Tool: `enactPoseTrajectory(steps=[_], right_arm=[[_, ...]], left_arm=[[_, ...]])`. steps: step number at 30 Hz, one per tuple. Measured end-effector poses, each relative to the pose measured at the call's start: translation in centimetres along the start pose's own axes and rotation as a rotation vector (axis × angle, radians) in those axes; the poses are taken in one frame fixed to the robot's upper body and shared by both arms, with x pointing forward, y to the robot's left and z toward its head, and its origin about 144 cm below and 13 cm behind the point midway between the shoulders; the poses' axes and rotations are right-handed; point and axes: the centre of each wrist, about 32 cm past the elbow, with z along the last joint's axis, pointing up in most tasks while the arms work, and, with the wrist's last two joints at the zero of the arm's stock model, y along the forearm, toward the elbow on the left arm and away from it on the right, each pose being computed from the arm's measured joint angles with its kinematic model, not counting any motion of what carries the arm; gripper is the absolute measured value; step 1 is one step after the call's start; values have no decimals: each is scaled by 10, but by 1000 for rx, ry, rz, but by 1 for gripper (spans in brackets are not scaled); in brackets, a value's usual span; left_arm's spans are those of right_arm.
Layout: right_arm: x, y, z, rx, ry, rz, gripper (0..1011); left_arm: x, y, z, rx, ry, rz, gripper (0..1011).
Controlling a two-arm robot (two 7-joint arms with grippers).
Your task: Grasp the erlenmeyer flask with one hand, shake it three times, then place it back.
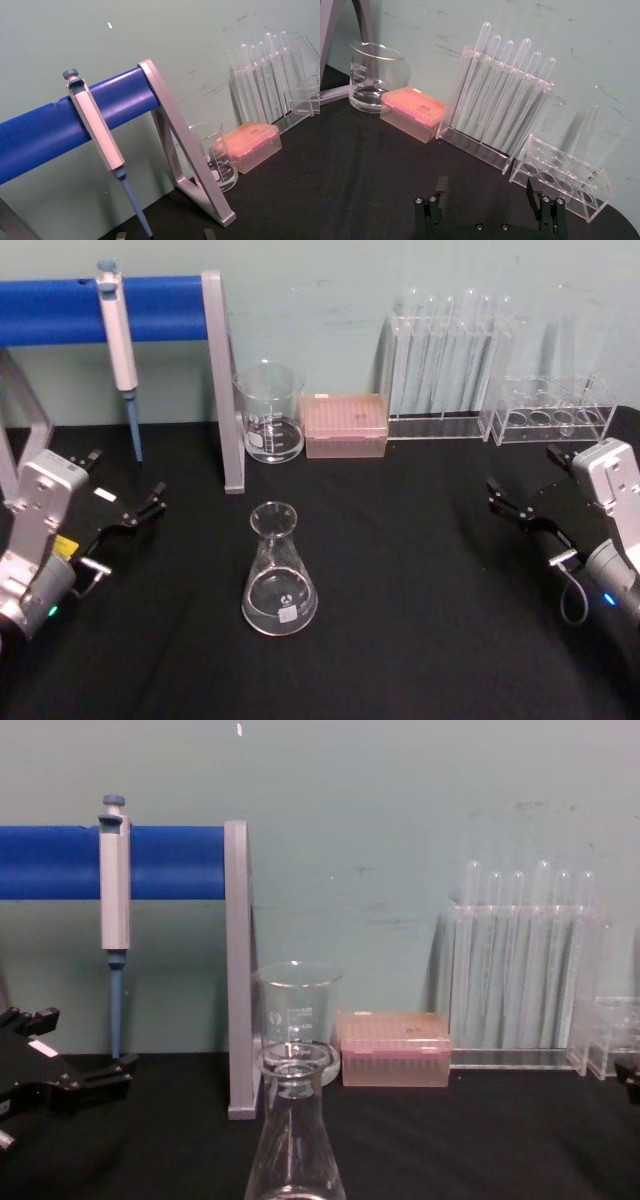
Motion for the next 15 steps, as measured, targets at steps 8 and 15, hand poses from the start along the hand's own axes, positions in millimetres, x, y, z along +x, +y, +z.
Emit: enactPoseTrajectory(steps=[8,15], right_arm=[[0,0,0,0,0,0,1000],[0,0,0,0,0,0,1000]], left_arm=[[0,0,0,0,0,0,1001],[0,0,0,0,0,0,1001]])
